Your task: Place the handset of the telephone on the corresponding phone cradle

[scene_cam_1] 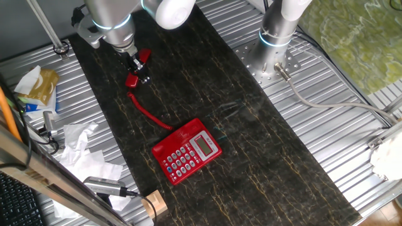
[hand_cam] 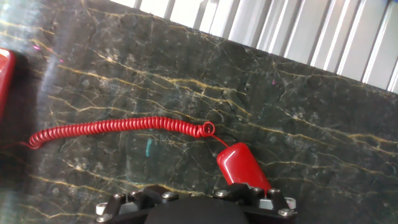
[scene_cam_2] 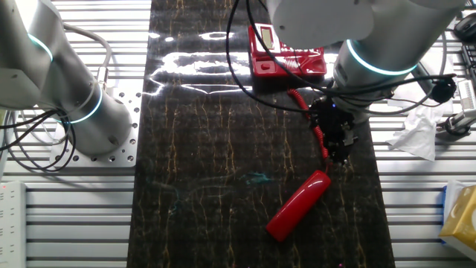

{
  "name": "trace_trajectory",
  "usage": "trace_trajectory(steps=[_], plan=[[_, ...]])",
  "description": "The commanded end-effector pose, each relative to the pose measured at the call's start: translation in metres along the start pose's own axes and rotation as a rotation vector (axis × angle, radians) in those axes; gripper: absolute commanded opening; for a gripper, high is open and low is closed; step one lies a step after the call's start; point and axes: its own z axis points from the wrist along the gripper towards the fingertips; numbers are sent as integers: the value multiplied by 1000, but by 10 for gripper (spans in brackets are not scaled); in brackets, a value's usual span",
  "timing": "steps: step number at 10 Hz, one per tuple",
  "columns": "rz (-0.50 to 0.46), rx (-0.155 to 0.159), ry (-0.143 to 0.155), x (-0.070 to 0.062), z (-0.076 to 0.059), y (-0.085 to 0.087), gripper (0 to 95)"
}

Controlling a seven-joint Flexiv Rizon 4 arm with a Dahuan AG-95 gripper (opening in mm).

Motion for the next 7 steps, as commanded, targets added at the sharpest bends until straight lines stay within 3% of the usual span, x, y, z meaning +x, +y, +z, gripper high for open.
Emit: trace_trajectory(steps=[1,7], plan=[[44,-6,-15,2,-1,1,760],[186,-2,-24,2,-1,1,760]])
